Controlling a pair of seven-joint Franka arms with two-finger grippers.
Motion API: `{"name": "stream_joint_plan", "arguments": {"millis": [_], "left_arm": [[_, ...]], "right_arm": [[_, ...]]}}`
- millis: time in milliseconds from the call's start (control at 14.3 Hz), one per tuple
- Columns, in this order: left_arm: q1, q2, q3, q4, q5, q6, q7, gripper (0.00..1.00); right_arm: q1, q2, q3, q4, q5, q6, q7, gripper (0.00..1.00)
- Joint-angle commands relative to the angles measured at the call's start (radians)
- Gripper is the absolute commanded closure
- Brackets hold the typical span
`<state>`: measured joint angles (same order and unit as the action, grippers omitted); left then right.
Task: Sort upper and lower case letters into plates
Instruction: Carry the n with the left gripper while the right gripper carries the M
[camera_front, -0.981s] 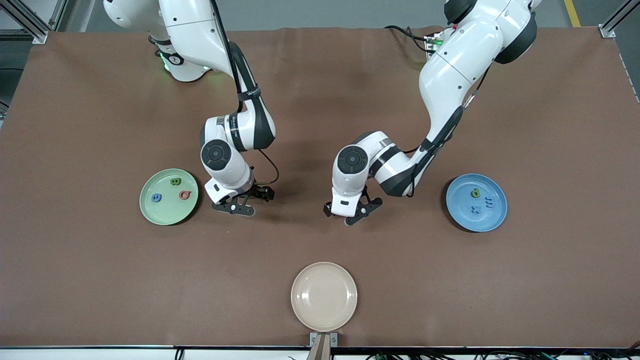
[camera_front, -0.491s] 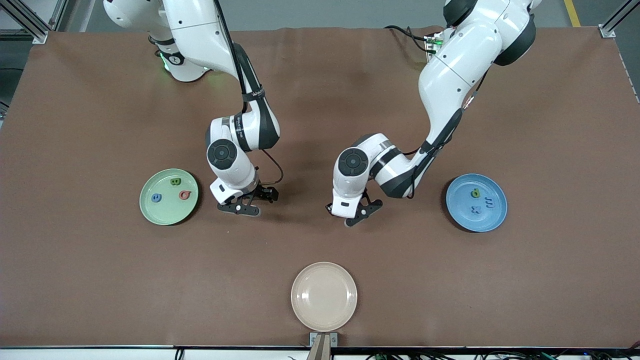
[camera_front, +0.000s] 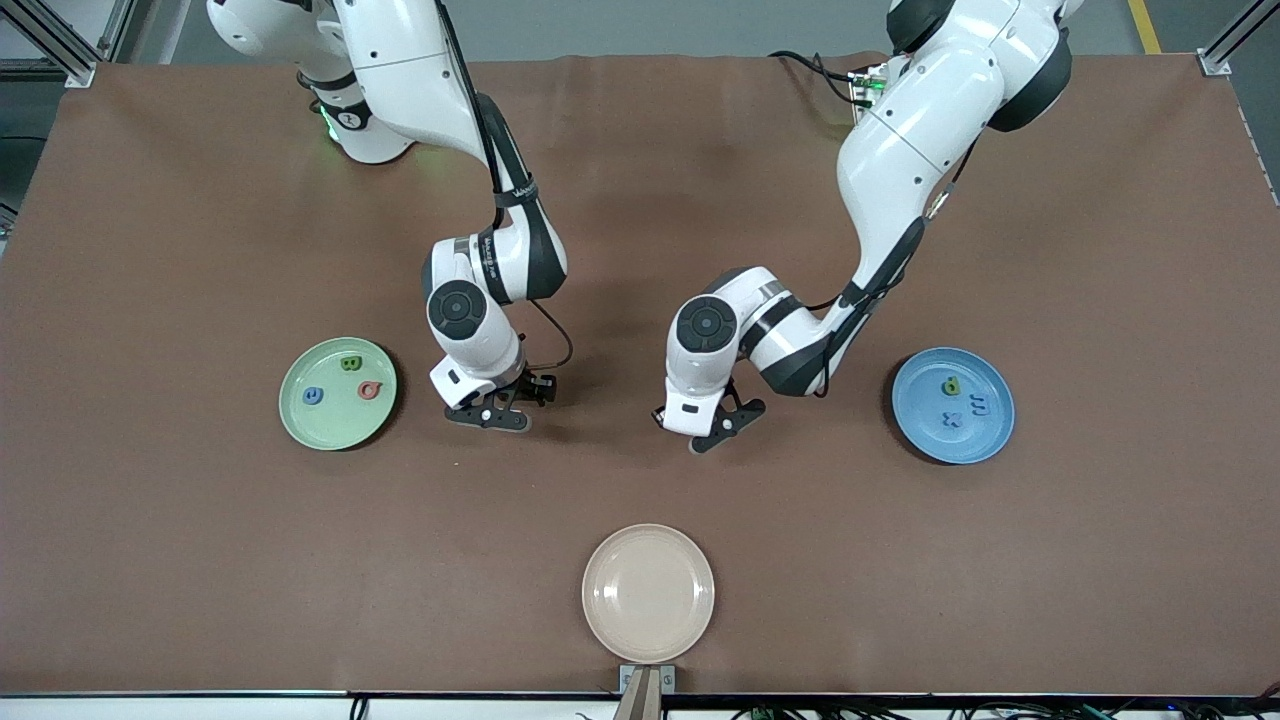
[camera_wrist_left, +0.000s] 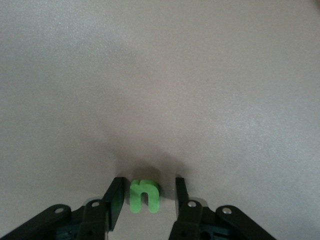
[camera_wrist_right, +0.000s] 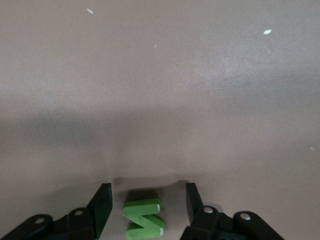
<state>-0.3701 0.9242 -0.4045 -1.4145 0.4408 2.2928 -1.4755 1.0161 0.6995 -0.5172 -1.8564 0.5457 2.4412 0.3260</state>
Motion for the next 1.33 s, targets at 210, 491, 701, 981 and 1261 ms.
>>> {"name": "stream_joint_plan", "arguments": {"millis": [210,491,701,981,1261], "left_arm": [[-0.009,-0.004,0.007,0.016,-0.014,-0.015,0.014,0.87],[0.011,-0.056,0.000,0.016,-0.011,-0.097,0.024,0.94],[0.060,-0.132,-0.016,-0.016,-0.013,-0.199,0.142,0.94],[0.274,-0.295,-0.130,-0.239,-0.011,-0.197,0.343,0.94],[0.540,-0.439,-0.233,-0.487,0.002,-0.101,0.570,0.94]], "right_arm": [[0.019,0.008,0.016,0.000,0.045,0.004,0.040,0.35],[0.033,0.005,0.014,-0.013,0.043,-0.007,0.035,0.63],[0.024,0.002,0.013,-0.015,0.042,-0.008,0.030,1.00],[0.005,-0.030,-0.047,-0.012,0.028,-0.100,-0.046,1.00],[0.006,-0.072,-0.240,-0.017,0.028,-0.296,-0.327,1.00]]}}
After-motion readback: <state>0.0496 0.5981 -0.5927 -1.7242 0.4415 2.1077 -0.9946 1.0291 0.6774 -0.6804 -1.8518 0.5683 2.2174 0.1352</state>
